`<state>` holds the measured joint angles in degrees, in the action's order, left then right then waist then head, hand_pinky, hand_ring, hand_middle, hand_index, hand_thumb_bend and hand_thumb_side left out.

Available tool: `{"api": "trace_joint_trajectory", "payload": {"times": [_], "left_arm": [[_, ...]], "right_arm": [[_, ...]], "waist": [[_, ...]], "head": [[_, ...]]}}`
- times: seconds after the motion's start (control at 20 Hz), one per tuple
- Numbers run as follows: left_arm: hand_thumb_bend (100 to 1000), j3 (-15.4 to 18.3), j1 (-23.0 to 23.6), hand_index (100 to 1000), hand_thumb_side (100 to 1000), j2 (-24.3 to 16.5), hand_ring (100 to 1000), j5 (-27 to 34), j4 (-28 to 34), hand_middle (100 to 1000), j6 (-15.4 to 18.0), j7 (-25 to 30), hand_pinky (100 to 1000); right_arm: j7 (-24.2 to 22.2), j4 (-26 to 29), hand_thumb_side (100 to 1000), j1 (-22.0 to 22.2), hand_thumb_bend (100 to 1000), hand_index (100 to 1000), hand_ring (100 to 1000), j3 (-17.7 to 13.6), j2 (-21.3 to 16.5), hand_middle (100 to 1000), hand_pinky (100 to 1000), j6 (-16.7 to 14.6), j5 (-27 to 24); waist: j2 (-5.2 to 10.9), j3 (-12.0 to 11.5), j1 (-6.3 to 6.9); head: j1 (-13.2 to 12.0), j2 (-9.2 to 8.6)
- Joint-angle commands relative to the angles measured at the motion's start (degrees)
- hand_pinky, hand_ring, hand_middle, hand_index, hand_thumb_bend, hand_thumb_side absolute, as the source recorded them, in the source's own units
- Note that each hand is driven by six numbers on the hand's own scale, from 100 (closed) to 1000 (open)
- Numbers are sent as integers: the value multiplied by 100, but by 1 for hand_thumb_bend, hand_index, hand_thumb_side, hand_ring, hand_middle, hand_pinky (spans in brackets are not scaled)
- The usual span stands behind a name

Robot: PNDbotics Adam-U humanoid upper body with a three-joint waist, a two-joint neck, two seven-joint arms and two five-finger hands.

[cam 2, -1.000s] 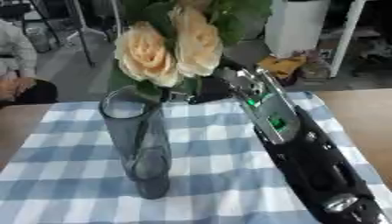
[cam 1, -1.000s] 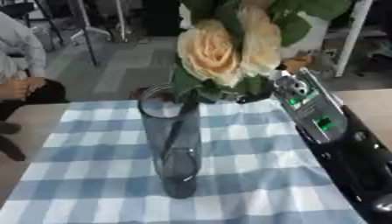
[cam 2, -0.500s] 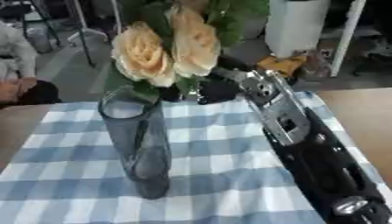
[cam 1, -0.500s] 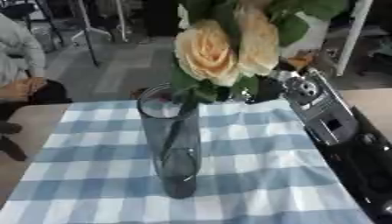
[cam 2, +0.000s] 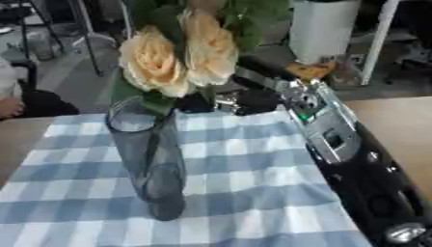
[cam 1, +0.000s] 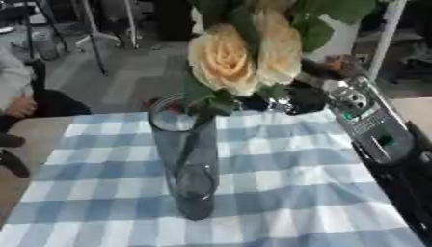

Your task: Arrange flowers into the vase.

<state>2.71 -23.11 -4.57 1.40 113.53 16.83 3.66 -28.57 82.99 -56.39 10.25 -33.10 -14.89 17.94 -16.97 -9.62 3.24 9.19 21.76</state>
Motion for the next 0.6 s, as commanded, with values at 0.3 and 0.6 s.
{"api": "trace_joint_trajectory", "payload": {"times": [0.3, 0.6], "left_arm": [[100, 53, -46, 822, 1000, -127, 617, -51, 106, 733, 2, -59, 384], [100, 81, -44, 822, 1000, -146, 619, -91, 106, 733, 6, -97, 385]], "right_arm": [[192, 400, 1000, 345, 667, 909, 1000, -271, -536, 510, 961, 97, -127], [466, 750, 1000, 933, 623, 910, 1000, -551, -917, 520, 959, 235, -206]], "waist": [[168, 61, 16], [199, 158, 24]], "head": [[-6, -83], [-32, -95]]}}
